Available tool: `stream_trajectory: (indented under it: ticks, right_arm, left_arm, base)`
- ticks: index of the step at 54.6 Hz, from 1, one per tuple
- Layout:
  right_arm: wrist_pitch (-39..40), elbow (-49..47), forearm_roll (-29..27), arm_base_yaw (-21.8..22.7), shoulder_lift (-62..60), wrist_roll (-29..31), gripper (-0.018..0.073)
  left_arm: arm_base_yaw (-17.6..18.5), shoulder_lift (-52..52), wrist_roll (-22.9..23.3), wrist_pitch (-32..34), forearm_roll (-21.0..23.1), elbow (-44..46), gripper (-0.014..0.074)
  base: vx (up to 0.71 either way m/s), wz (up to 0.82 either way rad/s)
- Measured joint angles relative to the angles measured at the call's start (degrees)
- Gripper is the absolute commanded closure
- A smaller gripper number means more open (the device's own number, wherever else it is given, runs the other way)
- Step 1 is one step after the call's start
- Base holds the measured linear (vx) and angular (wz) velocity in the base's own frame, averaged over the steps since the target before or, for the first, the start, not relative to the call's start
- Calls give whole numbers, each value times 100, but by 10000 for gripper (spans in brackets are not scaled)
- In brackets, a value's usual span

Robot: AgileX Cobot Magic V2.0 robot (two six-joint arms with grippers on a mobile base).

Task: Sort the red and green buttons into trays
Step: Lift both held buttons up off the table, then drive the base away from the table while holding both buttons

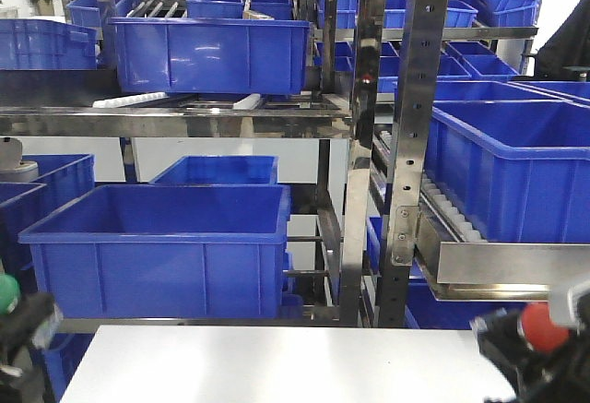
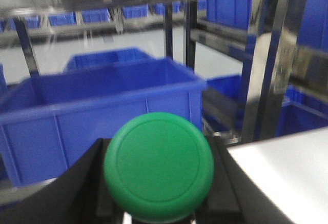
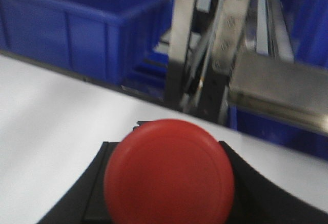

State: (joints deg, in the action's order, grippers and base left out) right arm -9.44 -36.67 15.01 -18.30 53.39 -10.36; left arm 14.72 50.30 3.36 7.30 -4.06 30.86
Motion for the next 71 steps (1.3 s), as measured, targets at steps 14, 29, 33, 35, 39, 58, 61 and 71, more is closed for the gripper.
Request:
stream_trajectory:
  ticks: [14,29,33,35,39,58,61,71]
  right_arm:
    - [-134,-426,-19,-159,-404,-59,568]
    - [-532,-426,-1,-177,-1214,26,568]
    - [-538,-426,-6,-177,-1267,32,568]
    - [-538,-426,-13,-177,-1267,32,568]
    - [-538,-426,-19,-177,-1267,32,568]
    - [-581,-426,-13,-177,-1267,32,568]
    - [-580,-426,-13,-177,-1267,32,568]
    - [-580,-426,-13,-177,-1267,32,568]
  left_arm:
    - [0,-942,7,-571,0,137,602]
    - [0,-2040,11,-1186,0,137,602]
    - [0,-2119,11,-1237,0,137,602]
    - [0,-2119,11,-1258,0,137,602]
    - [0,-2119,11,-1320,0,137,602]
    - [0,-2119,11,-1326,0,137,602]
    - [0,-2119,11,-1326,0,137,602]
    - [0,-2119,11,-1330,0,137,602]
  base:
    - [0,0]
    - [0,0]
    - [0,0]
    - [0,0]
    - [0,0]
    - [0,0]
    - [0,0]
    - [0,0]
